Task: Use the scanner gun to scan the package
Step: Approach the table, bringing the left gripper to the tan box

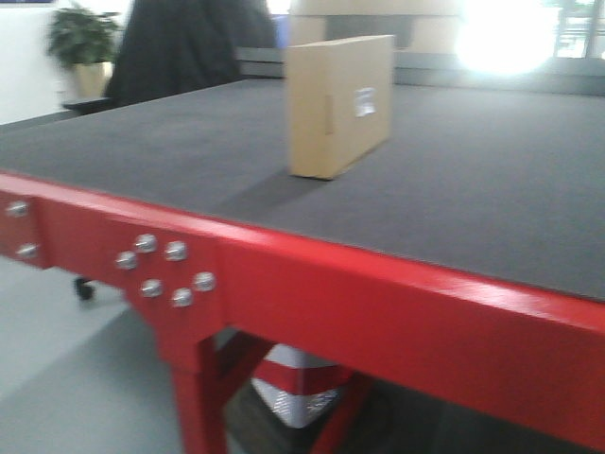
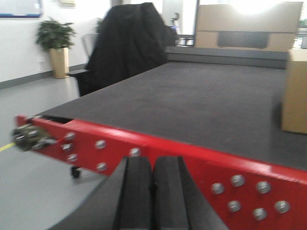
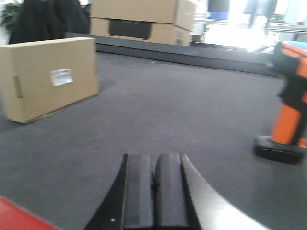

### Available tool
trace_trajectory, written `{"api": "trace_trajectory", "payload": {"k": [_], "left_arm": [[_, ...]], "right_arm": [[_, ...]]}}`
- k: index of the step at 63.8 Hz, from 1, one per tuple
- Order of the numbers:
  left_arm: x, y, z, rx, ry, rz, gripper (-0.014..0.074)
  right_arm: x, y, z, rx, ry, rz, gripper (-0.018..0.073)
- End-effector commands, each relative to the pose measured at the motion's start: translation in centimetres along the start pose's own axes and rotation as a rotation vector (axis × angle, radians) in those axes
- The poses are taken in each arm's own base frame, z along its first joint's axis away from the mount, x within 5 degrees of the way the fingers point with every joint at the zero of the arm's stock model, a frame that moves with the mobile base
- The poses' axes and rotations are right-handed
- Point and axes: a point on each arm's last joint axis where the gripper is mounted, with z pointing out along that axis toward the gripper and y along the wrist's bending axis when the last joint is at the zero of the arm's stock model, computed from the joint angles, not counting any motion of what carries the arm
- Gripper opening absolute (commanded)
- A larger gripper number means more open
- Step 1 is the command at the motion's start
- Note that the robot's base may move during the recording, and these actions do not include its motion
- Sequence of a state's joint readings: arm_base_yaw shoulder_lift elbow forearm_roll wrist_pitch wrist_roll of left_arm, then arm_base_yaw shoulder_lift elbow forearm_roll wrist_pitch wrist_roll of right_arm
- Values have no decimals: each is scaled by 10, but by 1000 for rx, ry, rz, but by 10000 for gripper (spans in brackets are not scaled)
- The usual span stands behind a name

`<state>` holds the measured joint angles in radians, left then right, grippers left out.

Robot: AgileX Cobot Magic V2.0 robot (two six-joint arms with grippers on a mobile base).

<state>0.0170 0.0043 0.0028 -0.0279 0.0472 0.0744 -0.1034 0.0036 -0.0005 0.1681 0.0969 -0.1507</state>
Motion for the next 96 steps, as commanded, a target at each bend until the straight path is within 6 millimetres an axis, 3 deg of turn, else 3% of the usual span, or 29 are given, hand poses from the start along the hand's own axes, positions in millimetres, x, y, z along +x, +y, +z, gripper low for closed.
{"api": "trace_trajectory", "payload": {"k": [1,96], "left_arm": [[-3,0,0,-2,-25,-10,-111],[-3,0,0,-2,-25,-10,-111]], "right_arm": [[-2,-1,0,8,-23,-6,-159],[-2,3,0,-50,-24,-6,-159]]}}
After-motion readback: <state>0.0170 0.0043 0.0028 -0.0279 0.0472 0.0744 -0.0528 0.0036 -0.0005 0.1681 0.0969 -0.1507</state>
